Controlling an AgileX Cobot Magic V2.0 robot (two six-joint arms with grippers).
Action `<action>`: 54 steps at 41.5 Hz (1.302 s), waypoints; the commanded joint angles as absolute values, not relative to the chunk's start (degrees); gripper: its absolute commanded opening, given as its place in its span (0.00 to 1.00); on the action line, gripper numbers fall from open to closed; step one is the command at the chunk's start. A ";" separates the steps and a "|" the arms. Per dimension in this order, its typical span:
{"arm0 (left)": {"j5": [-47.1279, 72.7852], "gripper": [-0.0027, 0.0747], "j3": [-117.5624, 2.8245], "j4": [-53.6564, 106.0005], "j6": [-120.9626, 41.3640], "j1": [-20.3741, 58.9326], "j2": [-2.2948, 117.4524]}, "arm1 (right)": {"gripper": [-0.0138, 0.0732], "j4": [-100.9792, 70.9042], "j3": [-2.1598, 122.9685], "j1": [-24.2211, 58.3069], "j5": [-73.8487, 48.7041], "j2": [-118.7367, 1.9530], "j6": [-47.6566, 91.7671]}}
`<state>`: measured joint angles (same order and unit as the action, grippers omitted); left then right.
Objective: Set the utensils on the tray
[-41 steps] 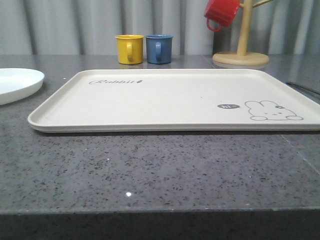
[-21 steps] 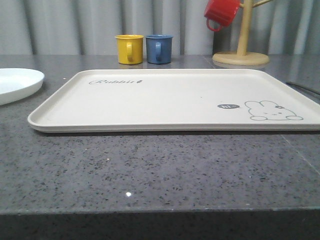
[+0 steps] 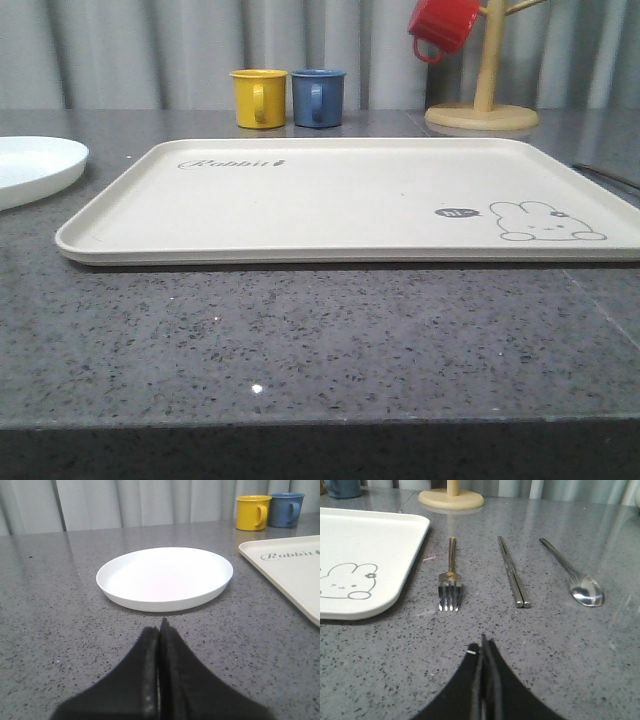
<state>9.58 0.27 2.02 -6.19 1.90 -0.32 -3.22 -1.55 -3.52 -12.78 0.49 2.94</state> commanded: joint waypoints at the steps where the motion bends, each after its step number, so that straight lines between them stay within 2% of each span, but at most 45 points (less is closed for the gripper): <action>1: 4.09 0.01 0.47 2.64 -5.56 1.79 -1.45 | 0.08 -2.84 -1.36 -3.88 -7.31 1.50 3.41; 12: 2.86 0.01 0.47 2.64 -5.56 1.79 -1.45 | 0.08 -2.84 -1.36 -3.88 -6.52 1.50 3.41; 21: -9.44 0.01 -0.72 2.64 -5.56 1.90 -1.45 | 0.08 -2.84 0.37 -3.88 -4.12 1.50 3.41; 24: -10.13 0.01 -2.80 2.64 -5.56 1.90 -1.45 | 0.08 -2.84 2.67 -3.88 -5.60 1.50 3.41; 34: -0.78 0.01 -15.71 0.98 -5.56 1.90 3.22 | 0.08 -2.84 16.34 -3.88 -16.36 0.11 3.41; 41: 8.90 0.01 -25.19 0.98 -5.56 1.90 13.78 | 0.08 -4.28 25.93 -3.88 -20.25 -7.61 3.36; 48: 8.68 0.01 -29.16 0.98 -5.56 1.90 21.53 | 0.08 -5.02 34.13 -3.88 -22.82 -16.55 3.36; 54: 7.26 0.01 -29.30 0.98 -5.56 1.90 22.66 | 0.08 -5.02 36.61 -3.88 -22.82 -20.50 3.36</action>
<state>12.50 -27.09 0.97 -6.19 1.90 21.64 -4.58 34.02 -3.52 -26.76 -18.34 2.94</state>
